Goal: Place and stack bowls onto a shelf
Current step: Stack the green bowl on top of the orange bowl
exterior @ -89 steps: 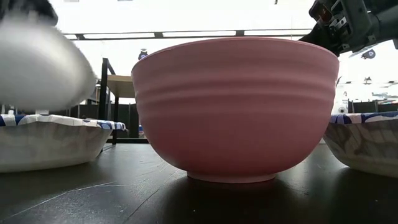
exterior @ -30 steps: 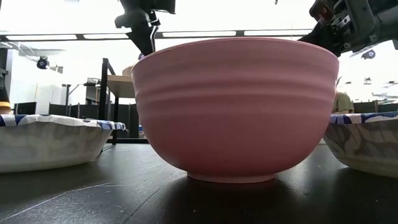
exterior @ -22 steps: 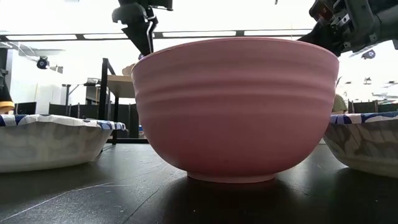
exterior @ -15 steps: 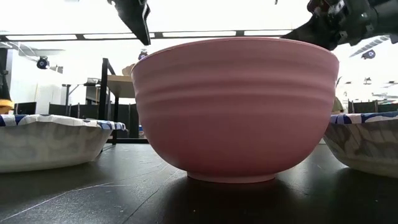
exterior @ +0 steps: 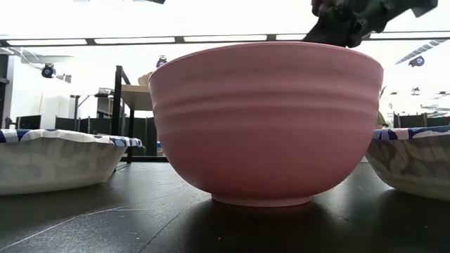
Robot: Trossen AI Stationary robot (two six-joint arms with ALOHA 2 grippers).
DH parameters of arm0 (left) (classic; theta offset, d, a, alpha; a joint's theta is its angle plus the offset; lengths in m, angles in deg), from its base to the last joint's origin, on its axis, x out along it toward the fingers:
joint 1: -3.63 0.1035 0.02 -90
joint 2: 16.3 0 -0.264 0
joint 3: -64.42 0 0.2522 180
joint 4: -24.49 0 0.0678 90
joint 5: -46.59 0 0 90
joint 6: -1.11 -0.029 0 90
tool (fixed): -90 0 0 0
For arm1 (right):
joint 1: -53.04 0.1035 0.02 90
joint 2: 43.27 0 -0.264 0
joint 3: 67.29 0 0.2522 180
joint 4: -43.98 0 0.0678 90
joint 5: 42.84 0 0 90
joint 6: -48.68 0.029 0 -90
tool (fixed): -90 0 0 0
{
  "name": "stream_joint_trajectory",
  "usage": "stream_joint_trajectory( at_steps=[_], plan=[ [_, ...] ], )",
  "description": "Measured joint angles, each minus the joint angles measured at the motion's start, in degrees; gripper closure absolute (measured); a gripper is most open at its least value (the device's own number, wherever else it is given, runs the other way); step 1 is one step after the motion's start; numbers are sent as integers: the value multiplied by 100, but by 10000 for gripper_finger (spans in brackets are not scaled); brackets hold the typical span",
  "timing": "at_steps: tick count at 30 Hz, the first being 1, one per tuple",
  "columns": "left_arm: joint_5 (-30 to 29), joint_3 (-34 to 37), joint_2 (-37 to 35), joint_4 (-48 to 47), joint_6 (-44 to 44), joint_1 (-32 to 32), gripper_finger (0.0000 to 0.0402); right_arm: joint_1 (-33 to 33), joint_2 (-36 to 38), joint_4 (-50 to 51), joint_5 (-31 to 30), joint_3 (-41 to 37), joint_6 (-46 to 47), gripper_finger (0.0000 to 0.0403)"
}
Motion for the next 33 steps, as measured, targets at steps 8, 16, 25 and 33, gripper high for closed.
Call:
stream_joint_trajectory(
  at_steps=[8, 16, 25, 33],
  plan=[
    [-186, 872, -550, 543, 0, -9, 267, 0, -961, 2632, 52, 1501, 1917, 344],
    [-212, 979, -580, 530, 1, -9, 268, 0, -1918, 3709, 67, 2530, 2554, 328],
    [-221, 1127, -606, 501, 44, -9, 268, -15, -3097, 4244, 196, 3422, 2639, 246],
    [-227, 1150, -631, 409, 25, -9, 267, -76, -3804, 4761, 184, 3849, 2787, 246]
  ],
)
